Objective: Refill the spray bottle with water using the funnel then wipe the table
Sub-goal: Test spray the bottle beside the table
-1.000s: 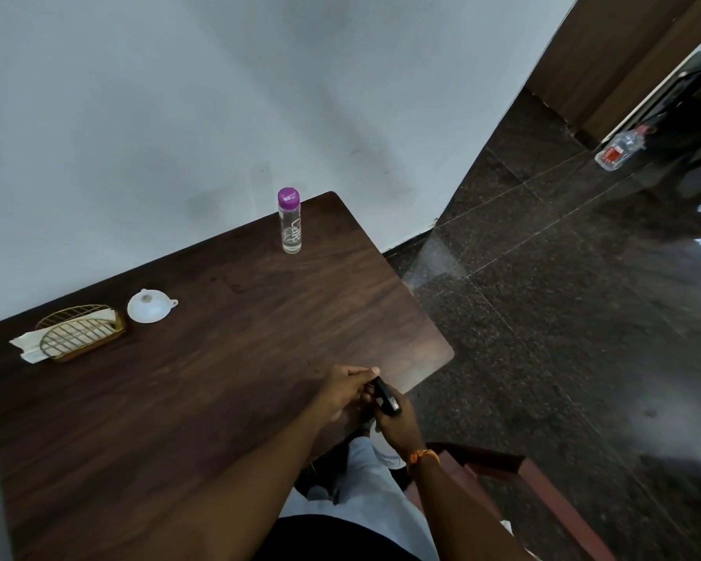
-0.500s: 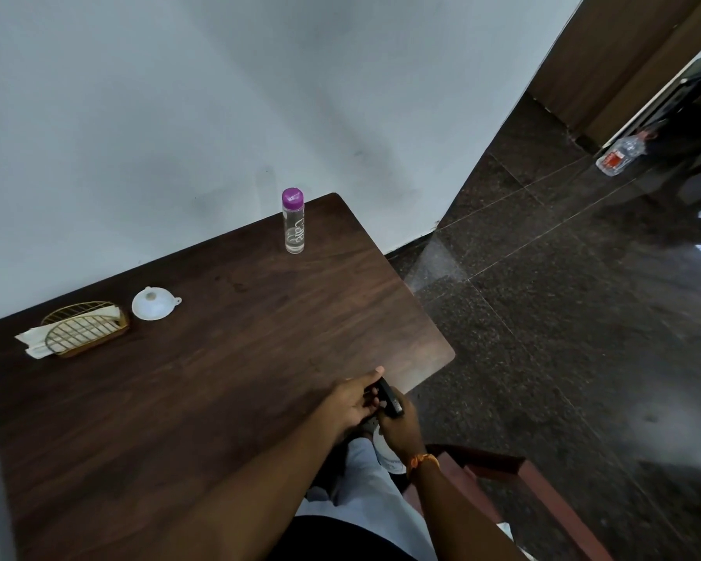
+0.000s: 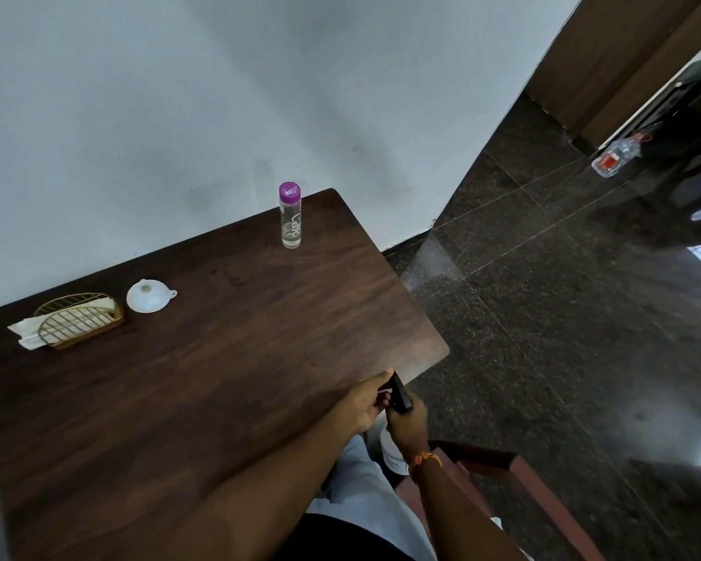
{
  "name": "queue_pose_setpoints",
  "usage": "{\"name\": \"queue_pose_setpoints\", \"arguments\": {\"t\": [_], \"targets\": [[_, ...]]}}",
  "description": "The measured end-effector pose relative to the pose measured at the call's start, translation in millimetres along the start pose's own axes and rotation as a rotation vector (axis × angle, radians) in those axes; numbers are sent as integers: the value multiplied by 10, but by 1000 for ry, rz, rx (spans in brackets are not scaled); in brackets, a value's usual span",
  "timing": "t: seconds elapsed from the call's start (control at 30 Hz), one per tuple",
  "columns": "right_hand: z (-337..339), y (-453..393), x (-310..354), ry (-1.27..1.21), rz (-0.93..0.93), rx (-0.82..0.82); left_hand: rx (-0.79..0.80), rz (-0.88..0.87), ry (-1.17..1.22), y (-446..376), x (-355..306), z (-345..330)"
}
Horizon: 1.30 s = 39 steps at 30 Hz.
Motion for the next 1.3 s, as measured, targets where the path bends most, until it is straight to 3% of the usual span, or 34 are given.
{"name": "queue_pose_setpoints", "arguments": {"t": [0.37, 0.6, 0.73, 0.9, 1.07, 1.3], "targets": [[182, -31, -72, -48, -64, -118, -10, 32, -70, -10, -46, -241], [-17, -151, 177, 46, 74, 7, -53, -40, -7, -8, -183, 10], [-239, -305, 51, 27, 63, 89, -77, -71, -13, -22, -279, 120], [-286, -234, 415, 5, 39, 114, -111, -110, -5, 1, -454, 248], [-511, -253, 619, 90, 52, 254, -163, -113, 52, -34, -489, 538], [-830, -357, 694, 235, 81, 321, -252, -125, 145, -43, -595, 881]]}}
Point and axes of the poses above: each hand's wrist, its own y-axis away from the middle knuckle, its own z-axis out of the back of the hand, x = y × z, the point moved 10 cm from there along -y, towards the middle knuckle, and after that the axes turned 1 degree about -z, right-handed, at the moved point
